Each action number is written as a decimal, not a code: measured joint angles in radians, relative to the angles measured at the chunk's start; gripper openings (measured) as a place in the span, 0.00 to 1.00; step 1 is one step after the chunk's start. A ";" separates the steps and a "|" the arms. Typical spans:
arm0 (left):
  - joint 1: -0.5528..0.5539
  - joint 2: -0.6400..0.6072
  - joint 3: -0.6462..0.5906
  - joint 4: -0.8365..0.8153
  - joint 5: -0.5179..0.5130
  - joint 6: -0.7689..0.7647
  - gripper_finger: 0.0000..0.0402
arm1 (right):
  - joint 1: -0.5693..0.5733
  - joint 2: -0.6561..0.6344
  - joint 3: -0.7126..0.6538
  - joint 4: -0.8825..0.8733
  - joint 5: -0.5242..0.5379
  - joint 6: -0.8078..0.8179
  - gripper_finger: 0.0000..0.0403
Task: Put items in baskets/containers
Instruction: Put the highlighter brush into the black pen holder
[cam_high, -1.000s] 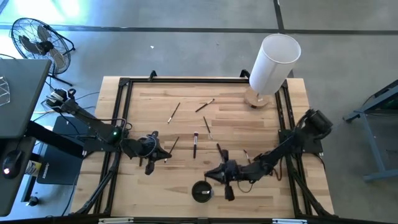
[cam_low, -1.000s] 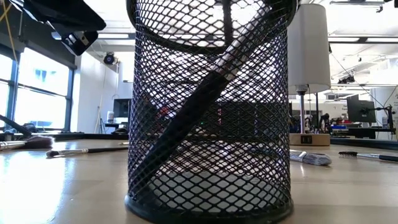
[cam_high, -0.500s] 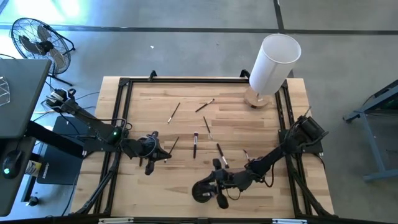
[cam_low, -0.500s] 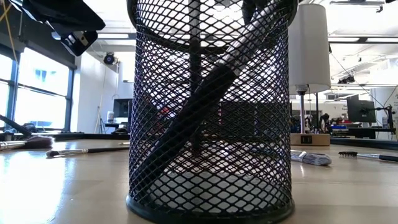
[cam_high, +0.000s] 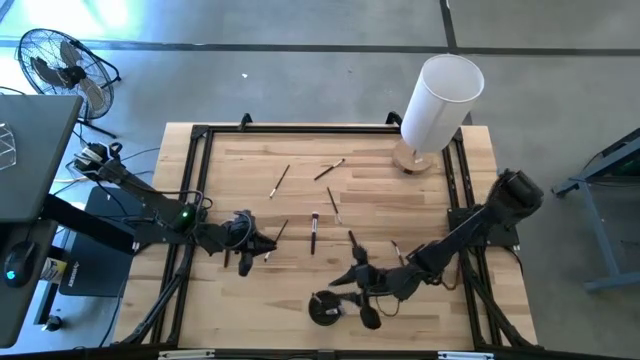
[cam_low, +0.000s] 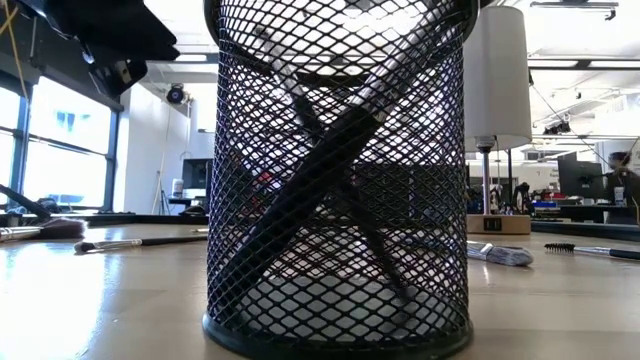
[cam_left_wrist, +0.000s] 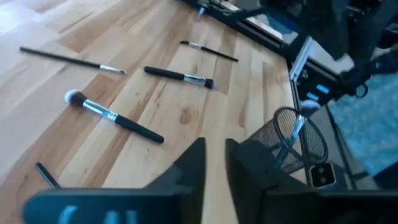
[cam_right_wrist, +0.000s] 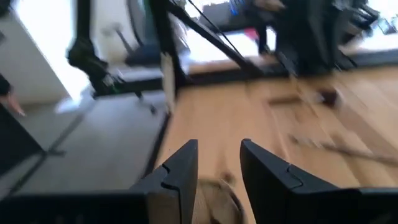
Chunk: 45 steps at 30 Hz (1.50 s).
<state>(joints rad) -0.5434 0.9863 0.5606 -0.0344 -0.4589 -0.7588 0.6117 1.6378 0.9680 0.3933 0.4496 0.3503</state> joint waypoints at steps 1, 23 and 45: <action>0.000 0.000 0.000 0.000 -0.003 -0.017 0.21 | 0.000 -0.034 0.000 -0.083 0.010 0.037 0.28; 0.095 0.169 0.341 -1.119 -0.006 -0.773 0.45 | 0.012 -0.236 0.000 -1.170 0.097 0.968 0.28; 0.425 0.214 0.001 -0.864 0.420 -0.842 0.45 | 0.012 -0.236 0.000 -1.137 0.117 0.950 0.28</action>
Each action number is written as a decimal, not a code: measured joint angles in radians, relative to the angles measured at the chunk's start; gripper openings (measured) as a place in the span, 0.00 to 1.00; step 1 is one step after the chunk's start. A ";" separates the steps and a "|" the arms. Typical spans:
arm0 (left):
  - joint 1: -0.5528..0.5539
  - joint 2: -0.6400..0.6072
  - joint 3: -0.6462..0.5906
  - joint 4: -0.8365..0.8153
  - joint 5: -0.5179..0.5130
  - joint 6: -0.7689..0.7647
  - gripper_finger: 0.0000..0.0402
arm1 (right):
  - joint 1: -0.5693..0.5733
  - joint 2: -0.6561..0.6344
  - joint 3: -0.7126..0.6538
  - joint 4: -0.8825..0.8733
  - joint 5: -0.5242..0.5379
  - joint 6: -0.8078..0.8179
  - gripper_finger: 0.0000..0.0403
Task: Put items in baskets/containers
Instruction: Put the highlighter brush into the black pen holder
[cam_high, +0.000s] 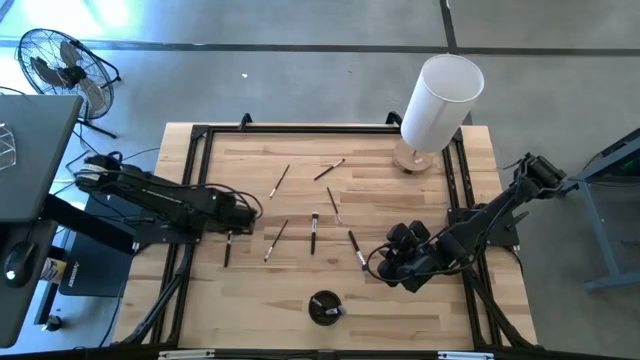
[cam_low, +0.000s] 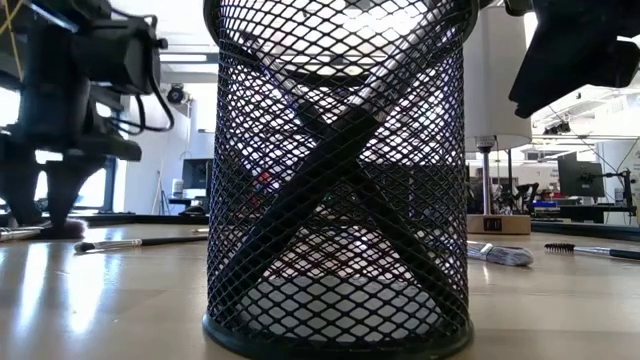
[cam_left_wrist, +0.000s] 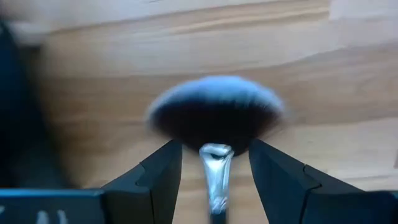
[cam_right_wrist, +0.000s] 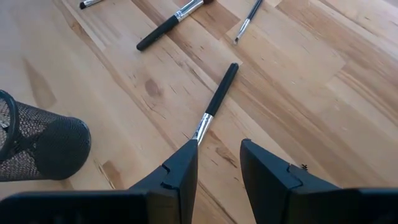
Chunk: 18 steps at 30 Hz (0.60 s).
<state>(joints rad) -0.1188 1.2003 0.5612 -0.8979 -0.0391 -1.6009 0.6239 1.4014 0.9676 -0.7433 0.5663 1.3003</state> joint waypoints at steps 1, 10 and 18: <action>0.011 0.000 -0.017 0.031 0.000 0.001 0.45 | 0.000 0.000 0.000 0.001 0.001 0.000 0.28; 0.088 -0.002 -0.078 0.104 -0.030 0.034 0.44 | 0.000 0.000 0.000 0.000 0.006 -0.003 0.28; 0.086 -0.002 -0.081 0.196 -0.073 0.052 0.06 | 0.007 0.000 0.000 0.031 0.002 0.000 0.28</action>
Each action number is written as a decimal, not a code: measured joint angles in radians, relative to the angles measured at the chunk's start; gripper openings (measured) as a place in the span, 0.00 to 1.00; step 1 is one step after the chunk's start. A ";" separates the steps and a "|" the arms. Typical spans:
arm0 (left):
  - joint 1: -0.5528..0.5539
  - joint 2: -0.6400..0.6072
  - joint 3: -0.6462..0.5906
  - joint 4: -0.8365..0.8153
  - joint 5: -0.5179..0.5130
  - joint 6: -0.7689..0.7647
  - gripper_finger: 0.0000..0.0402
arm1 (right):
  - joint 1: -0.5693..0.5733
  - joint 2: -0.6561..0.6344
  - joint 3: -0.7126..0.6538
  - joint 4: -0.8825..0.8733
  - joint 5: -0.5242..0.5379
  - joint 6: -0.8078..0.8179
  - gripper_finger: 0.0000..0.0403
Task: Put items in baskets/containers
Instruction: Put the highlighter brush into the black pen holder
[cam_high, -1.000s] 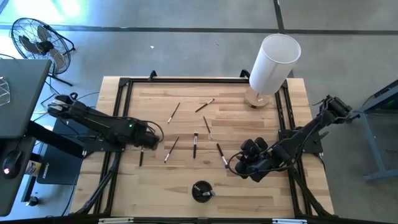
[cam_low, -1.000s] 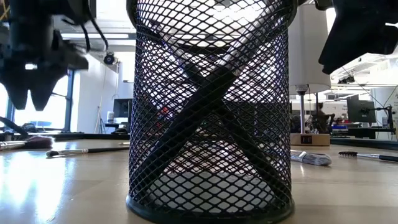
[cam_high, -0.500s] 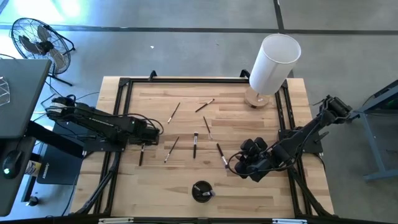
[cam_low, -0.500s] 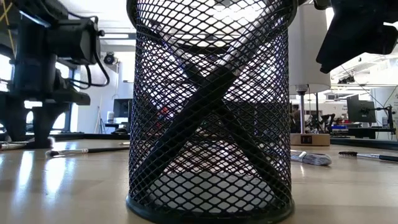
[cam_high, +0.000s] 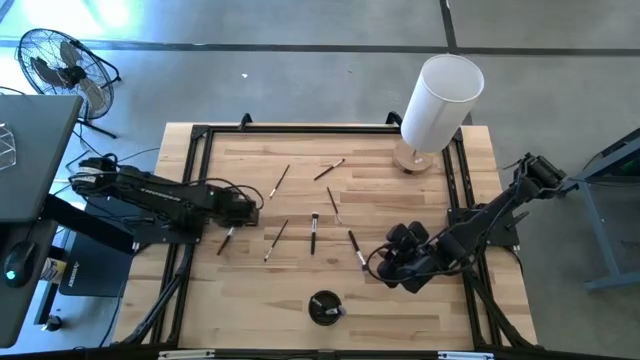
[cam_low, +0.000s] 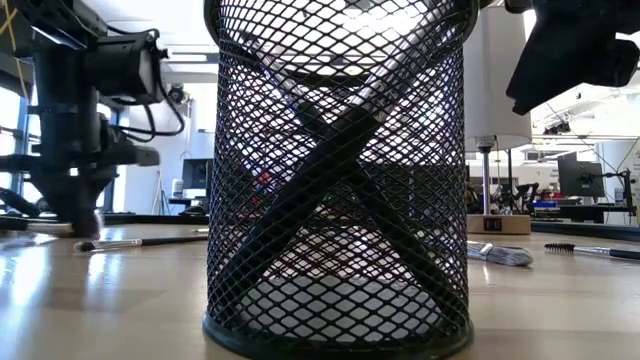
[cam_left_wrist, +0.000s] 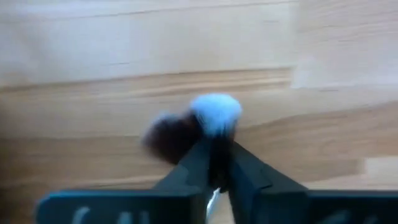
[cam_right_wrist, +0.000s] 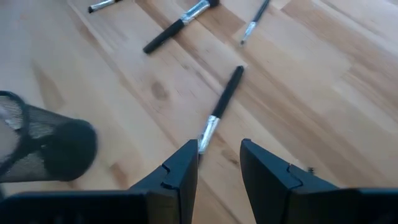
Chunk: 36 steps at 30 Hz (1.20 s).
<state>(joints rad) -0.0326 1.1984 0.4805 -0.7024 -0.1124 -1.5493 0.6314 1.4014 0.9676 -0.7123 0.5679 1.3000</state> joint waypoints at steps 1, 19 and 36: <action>0.000 0.000 0.001 0.036 0.005 0.003 0.04 | 0.005 0.000 0.000 0.016 -0.001 0.000 0.28; -0.507 0.019 0.430 0.607 -0.548 0.798 0.01 | 0.092 0.000 0.000 0.059 0.060 0.001 0.28; -0.629 0.406 0.457 1.538 -0.411 1.516 0.01 | 0.089 0.000 0.000 0.060 0.035 0.004 0.28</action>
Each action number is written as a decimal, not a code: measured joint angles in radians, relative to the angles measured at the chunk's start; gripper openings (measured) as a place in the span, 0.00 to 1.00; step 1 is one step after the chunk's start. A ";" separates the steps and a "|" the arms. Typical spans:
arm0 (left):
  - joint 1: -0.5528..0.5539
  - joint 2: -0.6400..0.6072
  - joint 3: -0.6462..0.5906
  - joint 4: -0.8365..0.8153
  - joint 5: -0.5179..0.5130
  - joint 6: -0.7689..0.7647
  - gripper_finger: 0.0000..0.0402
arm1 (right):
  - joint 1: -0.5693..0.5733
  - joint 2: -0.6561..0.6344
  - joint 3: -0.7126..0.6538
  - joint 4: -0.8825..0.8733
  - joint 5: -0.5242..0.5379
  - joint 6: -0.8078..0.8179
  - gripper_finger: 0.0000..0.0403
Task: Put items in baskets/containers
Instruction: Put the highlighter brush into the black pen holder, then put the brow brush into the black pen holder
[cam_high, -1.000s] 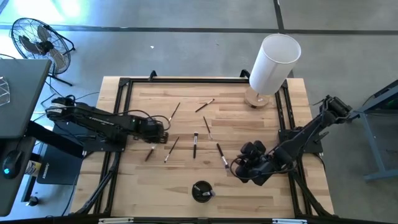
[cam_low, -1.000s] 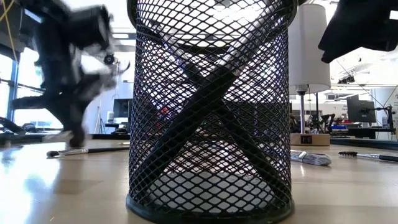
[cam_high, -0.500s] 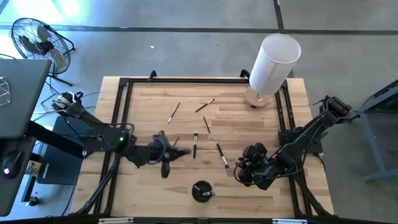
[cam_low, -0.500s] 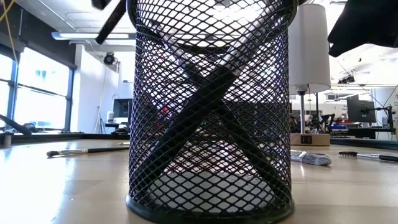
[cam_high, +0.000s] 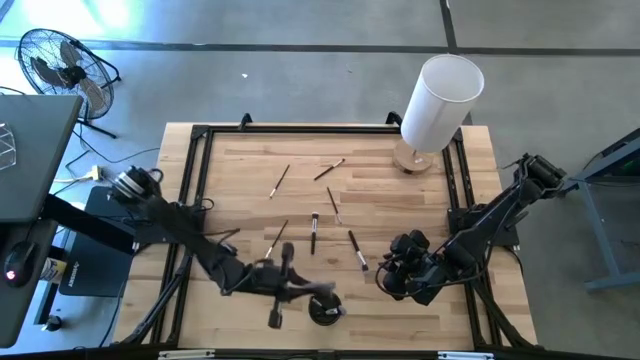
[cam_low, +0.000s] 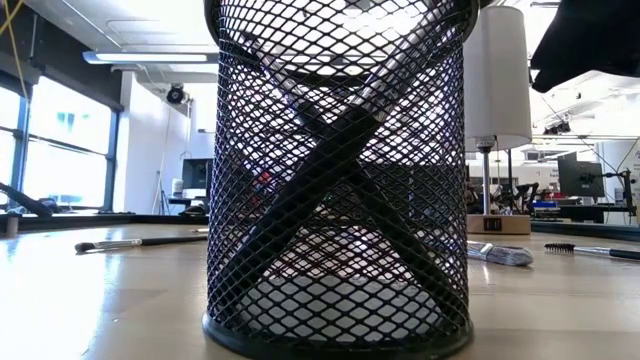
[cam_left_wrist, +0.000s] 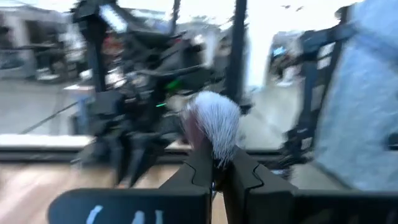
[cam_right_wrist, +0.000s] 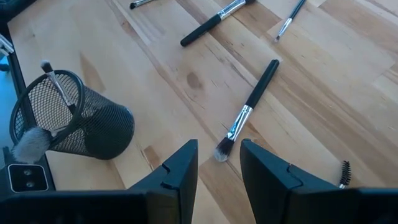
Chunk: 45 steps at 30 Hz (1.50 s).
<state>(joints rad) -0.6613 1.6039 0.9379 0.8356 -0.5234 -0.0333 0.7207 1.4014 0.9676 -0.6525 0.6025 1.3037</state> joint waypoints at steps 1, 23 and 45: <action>0.000 0.023 0.000 0.044 0.021 -0.001 0.01 | 0.000 0.000 0.000 0.000 -0.001 0.000 0.28; 0.000 0.249 0.001 0.074 0.121 -0.348 0.20 | 0.000 0.000 0.000 0.030 -0.009 -0.002 0.28; 0.019 -0.002 0.001 -0.322 -0.037 -0.379 0.33 | 0.000 0.000 0.000 0.038 -0.016 -0.002 0.28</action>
<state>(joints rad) -0.6424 1.6021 0.9384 0.5139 -0.5599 -0.4118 0.7208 1.4014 0.9676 -0.6144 0.5862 1.3014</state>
